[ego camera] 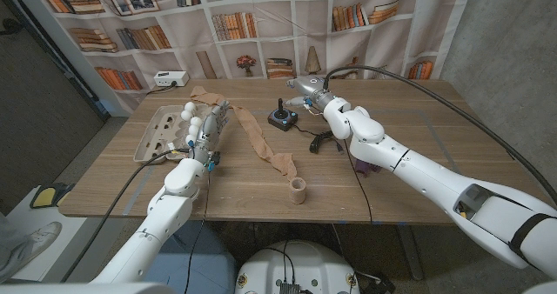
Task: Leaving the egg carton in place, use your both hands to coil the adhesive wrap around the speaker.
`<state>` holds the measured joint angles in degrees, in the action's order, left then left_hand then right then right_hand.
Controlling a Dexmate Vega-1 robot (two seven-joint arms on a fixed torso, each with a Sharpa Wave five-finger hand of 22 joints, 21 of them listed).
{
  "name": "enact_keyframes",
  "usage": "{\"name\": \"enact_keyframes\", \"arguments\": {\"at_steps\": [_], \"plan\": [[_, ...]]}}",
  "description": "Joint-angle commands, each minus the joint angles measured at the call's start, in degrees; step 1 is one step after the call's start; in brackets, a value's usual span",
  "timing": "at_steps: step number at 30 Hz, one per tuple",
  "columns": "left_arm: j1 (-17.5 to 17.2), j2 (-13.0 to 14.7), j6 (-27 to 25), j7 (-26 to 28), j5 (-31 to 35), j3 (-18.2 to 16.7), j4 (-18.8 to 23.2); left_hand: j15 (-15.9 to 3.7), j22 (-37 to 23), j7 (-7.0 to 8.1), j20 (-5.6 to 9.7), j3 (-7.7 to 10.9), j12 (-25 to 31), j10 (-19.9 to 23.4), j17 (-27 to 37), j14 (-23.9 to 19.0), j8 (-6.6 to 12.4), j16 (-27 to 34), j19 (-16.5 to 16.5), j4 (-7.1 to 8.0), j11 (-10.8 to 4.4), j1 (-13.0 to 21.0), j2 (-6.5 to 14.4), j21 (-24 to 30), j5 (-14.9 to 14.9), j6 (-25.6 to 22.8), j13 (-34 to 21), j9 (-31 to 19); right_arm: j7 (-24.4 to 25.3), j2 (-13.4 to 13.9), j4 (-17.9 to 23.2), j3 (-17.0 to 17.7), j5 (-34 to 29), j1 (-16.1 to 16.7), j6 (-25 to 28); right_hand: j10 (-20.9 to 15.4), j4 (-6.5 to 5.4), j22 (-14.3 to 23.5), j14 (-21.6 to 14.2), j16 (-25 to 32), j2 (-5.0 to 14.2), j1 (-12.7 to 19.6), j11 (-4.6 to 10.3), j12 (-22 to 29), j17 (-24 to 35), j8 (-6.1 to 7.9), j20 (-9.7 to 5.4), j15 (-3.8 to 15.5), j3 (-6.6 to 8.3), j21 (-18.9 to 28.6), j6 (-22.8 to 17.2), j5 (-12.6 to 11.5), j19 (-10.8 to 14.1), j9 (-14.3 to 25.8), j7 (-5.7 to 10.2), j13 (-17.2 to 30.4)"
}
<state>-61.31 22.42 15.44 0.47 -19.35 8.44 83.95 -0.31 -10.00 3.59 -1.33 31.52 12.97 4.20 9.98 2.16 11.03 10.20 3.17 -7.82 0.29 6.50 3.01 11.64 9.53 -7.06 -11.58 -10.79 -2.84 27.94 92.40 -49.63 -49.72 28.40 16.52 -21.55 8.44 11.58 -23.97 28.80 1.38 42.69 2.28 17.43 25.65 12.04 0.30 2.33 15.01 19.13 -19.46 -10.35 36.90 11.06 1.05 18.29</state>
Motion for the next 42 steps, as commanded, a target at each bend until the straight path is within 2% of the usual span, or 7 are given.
{"name": "enact_keyframes", "arguments": {"at_steps": [1, 19, 28, 36, 42], "plan": [[0.03, -0.14, 0.63, -0.32, -0.32, -0.21, -0.61, -0.23, -0.23, 0.04, -0.07, -0.14, 0.19, 0.41, 0.17, 0.35, 0.12, 0.3, 0.66, 0.05, 0.11, 0.27, 0.25, -0.02, 0.38, -0.28, -0.22, -0.11, -0.77, -1.04, -0.65, -1.38, -2.76, -0.78, 0.69, 0.04, 0.38, 0.26, 0.25, 0.02, 0.34, 1.16, 0.07, -0.14, 0.23, -0.1, 0.07, 7.12, 0.52, 0.38, -0.05, -0.45, -0.17, 0.27, 0.35, 0.27], [-0.26, -0.33, 1.36, -0.96, -1.14, -0.54, -1.47, -0.21, -0.23, 0.02, -0.1, -0.23, 0.15, 0.38, 0.17, 0.33, 0.16, 0.31, 0.68, 0.06, 0.09, 0.29, 0.26, -0.08, 0.38, -0.44, -0.23, -0.11, -1.36, -2.46, -2.11, -2.77, -6.48, -1.42, 1.27, -0.05, 1.53, 0.29, 0.41, 0.0, 1.76, 5.34, 0.42, -0.11, 0.58, -0.1, 0.01, 7.46, 2.04, 0.49, -0.22, -0.39, -0.57, 0.32, 0.59, 0.51], [0.01, -0.68, 1.72, -1.35, -1.48, -0.36, -1.69, -0.18, -0.23, 0.0, -0.14, -0.26, 0.19, 0.5, 0.17, 0.31, 0.13, 0.31, 0.69, 0.07, 0.36, 0.28, 0.26, -0.1, 0.38, -0.41, -0.23, -0.11, -1.24, -2.55, -2.36, -3.1, -8.24, -1.36, 1.46, 0.0, 2.36, 0.31, 0.65, -0.28, 2.66, 9.74, 0.85, -0.2, 0.62, -0.08, -0.38, 7.96, 3.65, 0.54, -0.35, -0.67, -1.07, 0.34, 1.22, 0.69], [-0.1, -0.83, 1.61, -1.08, -1.39, -0.25, -1.43, -0.13, -0.24, 0.04, -0.12, -0.3, 0.22, 0.61, 0.17, 0.3, 0.12, 0.31, 0.72, 0.07, 0.15, 0.29, 0.26, -0.11, 0.38, -0.42, -0.24, -0.1, -1.26, -2.79, -2.84, -3.49, -9.53, -1.57, 1.06, -0.15, 2.43, 0.32, 0.71, -0.31, 2.81, 12.15, 1.36, -0.19, 0.74, -0.08, -0.49, 8.26, 4.32, 0.65, -0.41, -0.79, -1.22, 0.35, 1.49, 0.79], [-0.3, -0.8, 1.45, -0.8, -1.39, -0.35, -1.14, -0.13, -0.24, 0.04, -0.07, -0.32, 0.24, 0.66, 0.17, 0.3, 0.12, 0.31, 0.72, 0.07, 0.28, 0.29, 0.27, -0.13, 0.38, -0.42, -0.24, -0.11, -0.98, -2.98, -3.59, -5.2, -13.45, -2.16, 1.13, -0.11, 2.37, 0.33, 0.9, -0.33, 2.78, 13.62, 1.58, -0.24, 0.89, -0.03, -0.57, 8.33, 4.6, 0.73, -0.56, -0.82, -1.34, 0.36, 1.77, 0.87]]}}
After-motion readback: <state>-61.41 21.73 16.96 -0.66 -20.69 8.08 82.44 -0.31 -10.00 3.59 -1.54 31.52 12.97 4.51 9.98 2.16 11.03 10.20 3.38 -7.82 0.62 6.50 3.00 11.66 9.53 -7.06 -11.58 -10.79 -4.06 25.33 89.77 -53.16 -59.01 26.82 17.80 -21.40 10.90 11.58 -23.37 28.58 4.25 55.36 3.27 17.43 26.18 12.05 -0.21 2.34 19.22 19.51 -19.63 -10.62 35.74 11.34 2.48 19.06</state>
